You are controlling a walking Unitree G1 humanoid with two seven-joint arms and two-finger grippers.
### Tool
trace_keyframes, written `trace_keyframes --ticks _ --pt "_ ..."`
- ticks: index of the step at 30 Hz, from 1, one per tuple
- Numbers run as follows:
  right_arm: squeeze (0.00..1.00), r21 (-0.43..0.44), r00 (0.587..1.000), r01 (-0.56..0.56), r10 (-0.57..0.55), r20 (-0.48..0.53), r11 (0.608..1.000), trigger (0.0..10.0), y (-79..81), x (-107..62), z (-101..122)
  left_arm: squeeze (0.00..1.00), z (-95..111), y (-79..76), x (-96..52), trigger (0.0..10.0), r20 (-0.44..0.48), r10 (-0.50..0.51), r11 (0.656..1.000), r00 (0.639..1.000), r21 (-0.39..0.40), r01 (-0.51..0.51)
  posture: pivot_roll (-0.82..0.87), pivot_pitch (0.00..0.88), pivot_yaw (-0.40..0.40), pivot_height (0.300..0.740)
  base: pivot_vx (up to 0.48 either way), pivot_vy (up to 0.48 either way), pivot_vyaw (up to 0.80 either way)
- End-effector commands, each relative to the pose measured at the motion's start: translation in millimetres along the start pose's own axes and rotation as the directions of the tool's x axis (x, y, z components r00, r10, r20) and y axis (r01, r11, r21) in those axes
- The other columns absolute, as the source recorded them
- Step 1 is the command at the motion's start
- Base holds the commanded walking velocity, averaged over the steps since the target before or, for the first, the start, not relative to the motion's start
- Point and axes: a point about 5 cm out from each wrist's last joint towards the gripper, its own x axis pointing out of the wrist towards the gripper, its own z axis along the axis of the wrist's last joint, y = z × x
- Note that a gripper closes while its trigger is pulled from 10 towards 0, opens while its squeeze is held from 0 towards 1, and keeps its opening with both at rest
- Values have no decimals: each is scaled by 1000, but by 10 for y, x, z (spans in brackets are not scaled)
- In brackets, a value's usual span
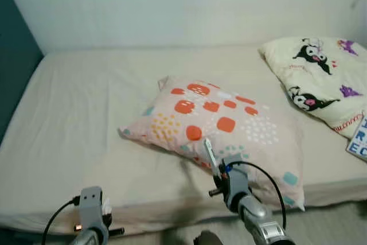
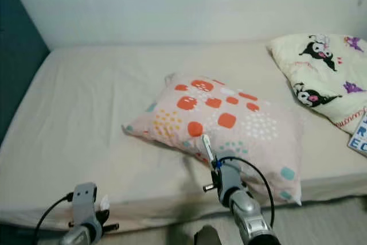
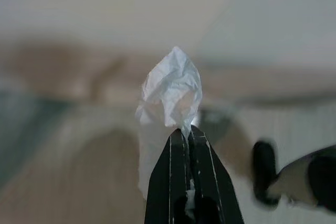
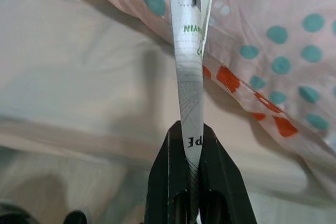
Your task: Clean up the room
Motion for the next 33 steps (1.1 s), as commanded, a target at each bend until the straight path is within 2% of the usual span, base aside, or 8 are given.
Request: trace_keyframes --ticks 1,2,7,17,18,19,30,33 --pt "0 -8 999 37 -37 -34 999 0 -91 -39 -97 0 -137 82 -42 10000 -48 27 999 998 26 -26 -136 85 -18 710 0 0 0" --pt "0 -22 993 91 -93 -71 996 0 -218 -75 -181 0 -267 122 -77 10000 -102 51 997 993 59 -45 -140 71 -16 720 0 0 0" --pt "0 -25 985 134 -136 -111 991 0 -324 -141 -296 0 -487 179 -153 10000 -198 89 992 976 107 -69 -149 55 -14 740 0 0 0" --pt "0 -32 989 115 -118 -94 993 275 -235 -97 -289 0 -666 149 -209 10000 -278 103 981 955 184 -53 -153 41 -6 740 0 0 0" --pt "0 -38 989 110 -113 -100 993 2157 -218 -92 -296 0 -659 146 -205 10000 -276 102 982 956 184 -52 -150 40 -6 740 0 0 0" --pt "0 -65 987 104 -111 -116 992 10000 -206 -93 -321 0 -653 154 -204 10000 -275 105 981 956 185 -55 -148 40 -8 740 0 0 0" --pt "0 -151 989 42 -63 -136 988 10000 -125 -81 -350 0 -639 181 -202 10000 -277 115 978 954 198 -60 -150 34 -10 740 0 0 351" --pt "0 -204 995 -62 44 -92 977 10000 12 -27 -245 0 -646 177 -200 10000 -291 131 979 948 188 -78 -152 34 -14 740 -160 0 646"
